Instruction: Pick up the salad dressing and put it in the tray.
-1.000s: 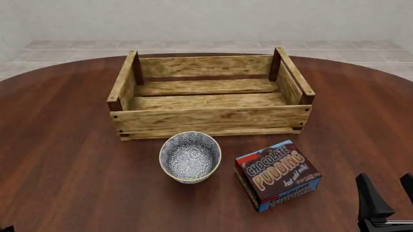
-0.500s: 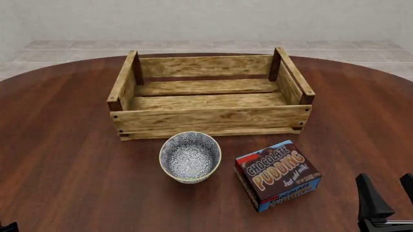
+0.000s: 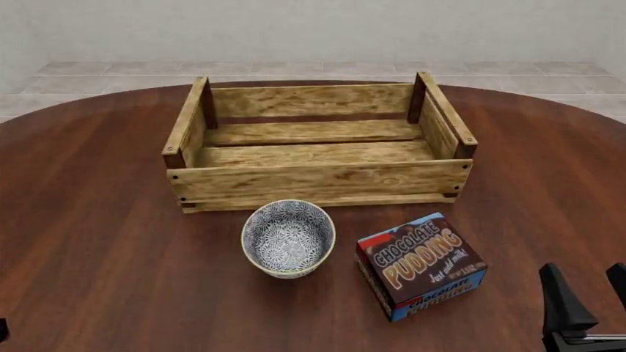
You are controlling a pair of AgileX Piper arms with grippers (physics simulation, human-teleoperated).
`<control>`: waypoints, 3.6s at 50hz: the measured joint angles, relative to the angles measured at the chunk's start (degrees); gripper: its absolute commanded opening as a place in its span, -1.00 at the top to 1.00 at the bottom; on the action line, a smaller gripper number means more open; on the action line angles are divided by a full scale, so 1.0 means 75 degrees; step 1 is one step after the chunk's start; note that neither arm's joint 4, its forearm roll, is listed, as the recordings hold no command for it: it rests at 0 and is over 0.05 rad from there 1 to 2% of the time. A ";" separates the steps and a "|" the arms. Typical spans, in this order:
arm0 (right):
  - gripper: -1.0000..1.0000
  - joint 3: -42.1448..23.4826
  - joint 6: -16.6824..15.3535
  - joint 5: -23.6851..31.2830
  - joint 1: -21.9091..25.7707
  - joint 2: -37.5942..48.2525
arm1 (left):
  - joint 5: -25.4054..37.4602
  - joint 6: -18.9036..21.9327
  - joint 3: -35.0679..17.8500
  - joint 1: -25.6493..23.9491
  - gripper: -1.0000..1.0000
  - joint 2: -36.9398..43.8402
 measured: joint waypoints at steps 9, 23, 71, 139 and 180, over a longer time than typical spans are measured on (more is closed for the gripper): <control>-1.00 0.0000 0.0000 0.0000 0.0000 0.0000 | 0.0534 -0.0125 -0.0529 -0.0263 1.00 -0.0406; -1.00 0.0000 0.0001 0.0000 0.0000 0.0000 | 0.1460 -0.0413 -0.1435 -0.0865 1.00 -0.0989; -1.00 0.0000 0.0001 0.0000 0.0000 0.0000 | 0.4437 -0.1111 -0.4396 -0.3755 1.00 -0.2260; -1.00 0.0000 0.0001 0.0000 0.0000 0.0000 | -0.1615 -0.1100 -0.6147 -0.6929 1.00 0.4749; -1.00 0.0000 0.0000 0.0000 0.0000 0.0000 | -0.2806 -0.0518 -0.8125 -0.8329 1.00 0.7618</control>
